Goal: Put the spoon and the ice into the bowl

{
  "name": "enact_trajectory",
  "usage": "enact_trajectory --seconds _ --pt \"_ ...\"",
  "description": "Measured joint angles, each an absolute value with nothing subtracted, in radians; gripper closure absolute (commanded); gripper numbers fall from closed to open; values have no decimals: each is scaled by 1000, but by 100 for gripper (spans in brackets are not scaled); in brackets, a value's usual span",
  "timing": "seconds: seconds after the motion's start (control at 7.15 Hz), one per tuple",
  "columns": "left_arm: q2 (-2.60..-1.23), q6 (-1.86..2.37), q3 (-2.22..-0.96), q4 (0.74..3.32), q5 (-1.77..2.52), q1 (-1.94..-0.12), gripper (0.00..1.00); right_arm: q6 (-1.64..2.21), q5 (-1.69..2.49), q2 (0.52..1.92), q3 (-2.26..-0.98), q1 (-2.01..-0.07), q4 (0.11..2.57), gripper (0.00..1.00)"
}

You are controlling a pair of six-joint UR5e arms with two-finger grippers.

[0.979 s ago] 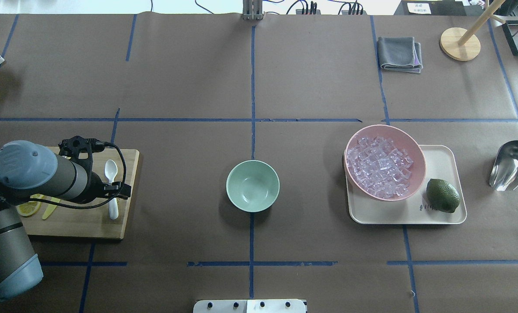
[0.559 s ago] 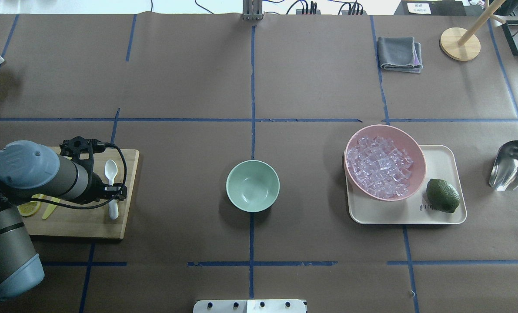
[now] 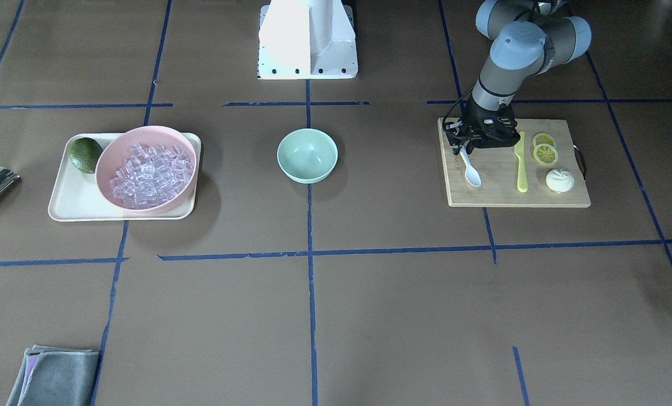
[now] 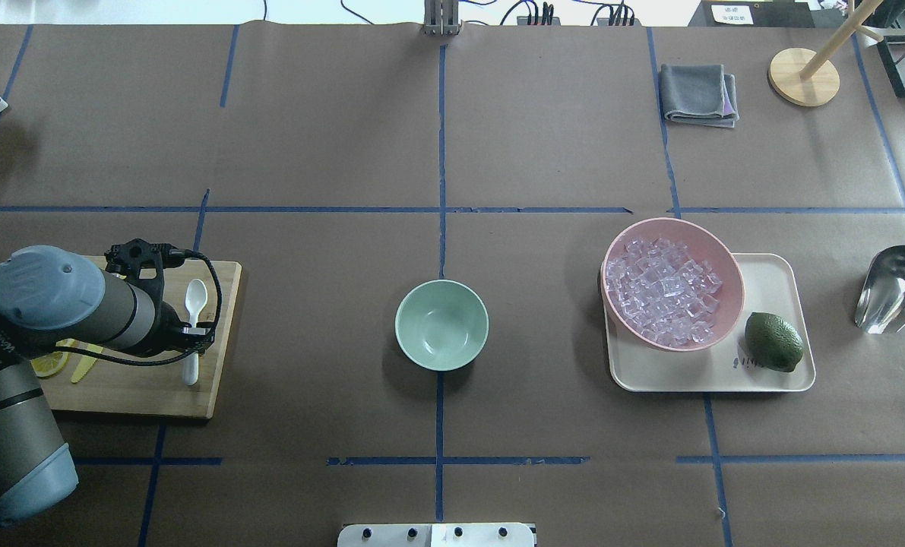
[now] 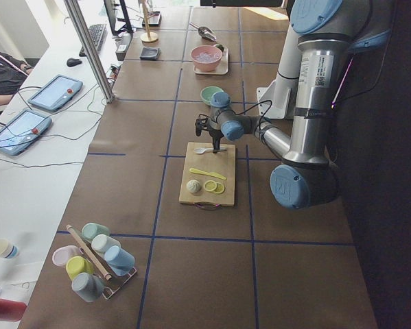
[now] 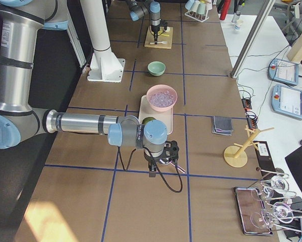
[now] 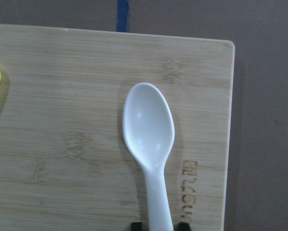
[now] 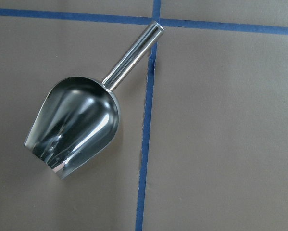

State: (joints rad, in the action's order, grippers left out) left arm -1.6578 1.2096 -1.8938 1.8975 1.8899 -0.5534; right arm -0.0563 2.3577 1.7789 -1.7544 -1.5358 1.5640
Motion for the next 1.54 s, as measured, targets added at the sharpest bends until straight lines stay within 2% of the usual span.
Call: enact_trajectory --seconds 0.7,0.98,1.26,1.54 --pt "-1665 1178 -1925 1897 1890 -559 100 -56 2358 1778 -1755 -1536 1563 0" --pt "-1705 961 -1946 1894 1861 -560 100 -55 2358 1778 -1755 -1536 1563 0" --pt "-1800 704 -1952 1828 1849 -558 100 -55 2357 1778 -1755 -1537 1563 0" --pt "-2000 526 -1946 1581 1850 -552 100 -55 2357 1779 -1755 -1537 1563 0"
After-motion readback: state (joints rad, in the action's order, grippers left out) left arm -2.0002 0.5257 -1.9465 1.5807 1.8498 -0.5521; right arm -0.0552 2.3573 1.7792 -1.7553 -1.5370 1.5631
